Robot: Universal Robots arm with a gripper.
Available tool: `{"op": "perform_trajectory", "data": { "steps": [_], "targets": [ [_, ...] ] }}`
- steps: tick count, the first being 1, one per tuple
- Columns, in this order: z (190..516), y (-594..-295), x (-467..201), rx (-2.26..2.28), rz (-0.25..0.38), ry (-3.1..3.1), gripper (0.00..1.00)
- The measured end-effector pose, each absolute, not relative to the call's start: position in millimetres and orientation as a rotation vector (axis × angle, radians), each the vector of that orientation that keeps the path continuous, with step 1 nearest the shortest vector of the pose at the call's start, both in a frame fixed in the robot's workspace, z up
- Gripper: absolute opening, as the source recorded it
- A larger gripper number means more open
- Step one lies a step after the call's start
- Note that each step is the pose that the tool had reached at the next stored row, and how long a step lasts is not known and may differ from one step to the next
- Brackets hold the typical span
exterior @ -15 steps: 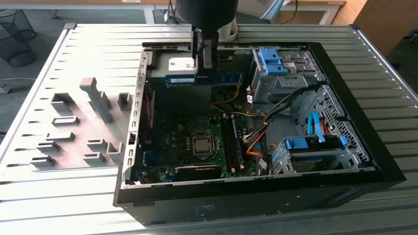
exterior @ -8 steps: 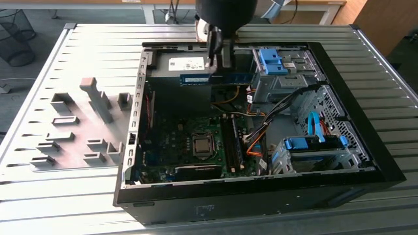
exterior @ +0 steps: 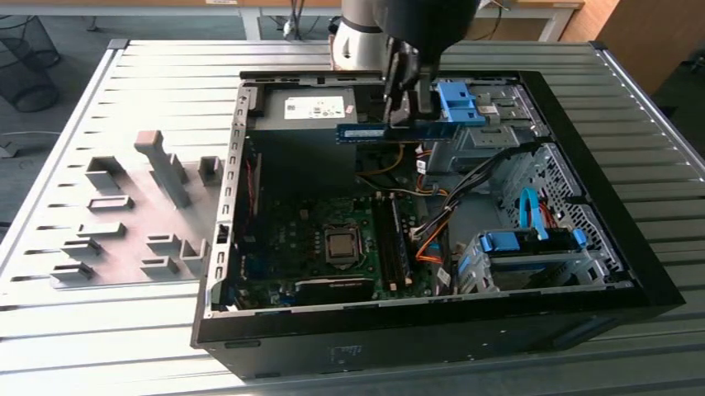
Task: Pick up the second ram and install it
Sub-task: 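Pick up the second ram and move it above second insertion slot, then insert the second ram into the second slot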
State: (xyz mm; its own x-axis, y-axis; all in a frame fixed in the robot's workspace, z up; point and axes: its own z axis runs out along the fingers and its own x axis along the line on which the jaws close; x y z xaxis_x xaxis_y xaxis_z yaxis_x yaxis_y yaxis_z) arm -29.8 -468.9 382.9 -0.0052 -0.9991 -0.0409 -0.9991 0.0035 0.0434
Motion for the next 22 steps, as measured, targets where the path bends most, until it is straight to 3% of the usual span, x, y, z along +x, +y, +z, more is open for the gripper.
{"op": "perform_trajectory", "data": {
  "steps": [22],
  "targets": [
    [382.0, -468.4, 1.3, 2.214, -0.094, -2.224, 0.14]
  ]
}}
